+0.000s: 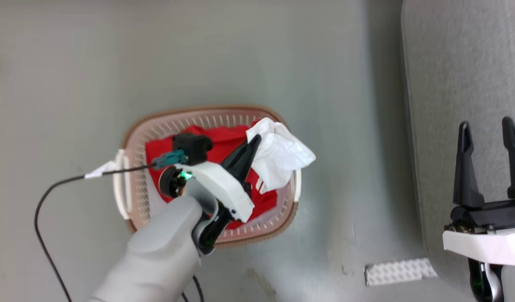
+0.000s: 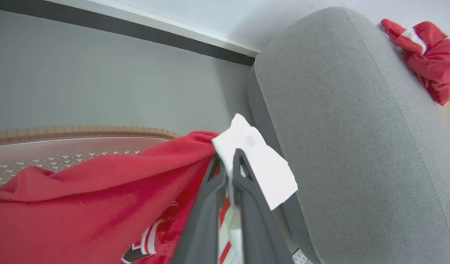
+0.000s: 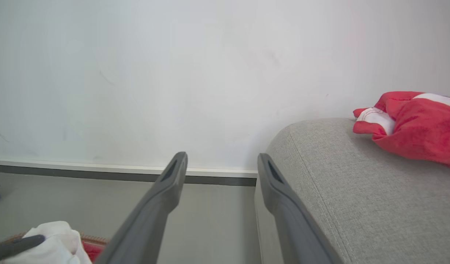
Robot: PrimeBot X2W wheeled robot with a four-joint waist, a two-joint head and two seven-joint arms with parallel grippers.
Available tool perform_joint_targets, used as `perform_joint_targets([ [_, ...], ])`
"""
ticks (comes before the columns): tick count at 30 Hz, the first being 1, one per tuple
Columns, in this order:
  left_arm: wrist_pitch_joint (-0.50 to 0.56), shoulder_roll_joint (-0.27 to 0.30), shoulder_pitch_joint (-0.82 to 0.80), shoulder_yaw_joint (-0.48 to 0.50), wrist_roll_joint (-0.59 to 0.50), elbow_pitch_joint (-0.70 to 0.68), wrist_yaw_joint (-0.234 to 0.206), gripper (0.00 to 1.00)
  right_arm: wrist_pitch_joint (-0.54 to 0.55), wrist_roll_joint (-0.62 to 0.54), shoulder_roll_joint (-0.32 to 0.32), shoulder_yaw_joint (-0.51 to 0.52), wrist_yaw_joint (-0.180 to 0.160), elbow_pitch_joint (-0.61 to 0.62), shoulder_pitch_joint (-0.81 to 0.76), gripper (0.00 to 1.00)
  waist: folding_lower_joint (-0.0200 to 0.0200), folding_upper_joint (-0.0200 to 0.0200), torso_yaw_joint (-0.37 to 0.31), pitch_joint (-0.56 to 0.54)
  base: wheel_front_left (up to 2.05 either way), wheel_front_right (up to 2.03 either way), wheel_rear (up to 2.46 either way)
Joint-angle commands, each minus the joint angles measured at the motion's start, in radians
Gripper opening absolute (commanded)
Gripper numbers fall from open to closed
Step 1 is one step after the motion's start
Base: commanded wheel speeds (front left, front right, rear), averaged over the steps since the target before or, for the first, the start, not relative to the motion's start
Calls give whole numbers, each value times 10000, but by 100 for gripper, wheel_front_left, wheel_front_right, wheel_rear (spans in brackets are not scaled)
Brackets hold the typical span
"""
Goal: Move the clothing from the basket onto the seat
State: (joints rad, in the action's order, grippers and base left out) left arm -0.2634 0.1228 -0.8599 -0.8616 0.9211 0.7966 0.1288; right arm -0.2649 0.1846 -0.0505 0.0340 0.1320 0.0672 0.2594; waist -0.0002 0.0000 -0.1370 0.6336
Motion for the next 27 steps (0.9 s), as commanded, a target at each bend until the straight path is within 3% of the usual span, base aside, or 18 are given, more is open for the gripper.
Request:
perform_joint_targets([
  [1, -14, 106, 170, 82, -61, -84, 28, 0, 9, -20, -9, 10, -24, -27, -114, 100, 2, 0, 220, -500, 0, 0, 0],
  [22, -12, 412, 2676, 2810, -2078, -2534, 27, 0, 9, 165, -9, 57, -24, -842, -1112, 100, 2, 0, 738, -3664, 0, 0, 0],
  [27, -13, 526, 3266, 3378, -2784, -3211, -143, 0, 9, 90, -34, 136, -24, -944, -1424, 100, 2, 0, 761, -4265, 0, 0, 0],
])
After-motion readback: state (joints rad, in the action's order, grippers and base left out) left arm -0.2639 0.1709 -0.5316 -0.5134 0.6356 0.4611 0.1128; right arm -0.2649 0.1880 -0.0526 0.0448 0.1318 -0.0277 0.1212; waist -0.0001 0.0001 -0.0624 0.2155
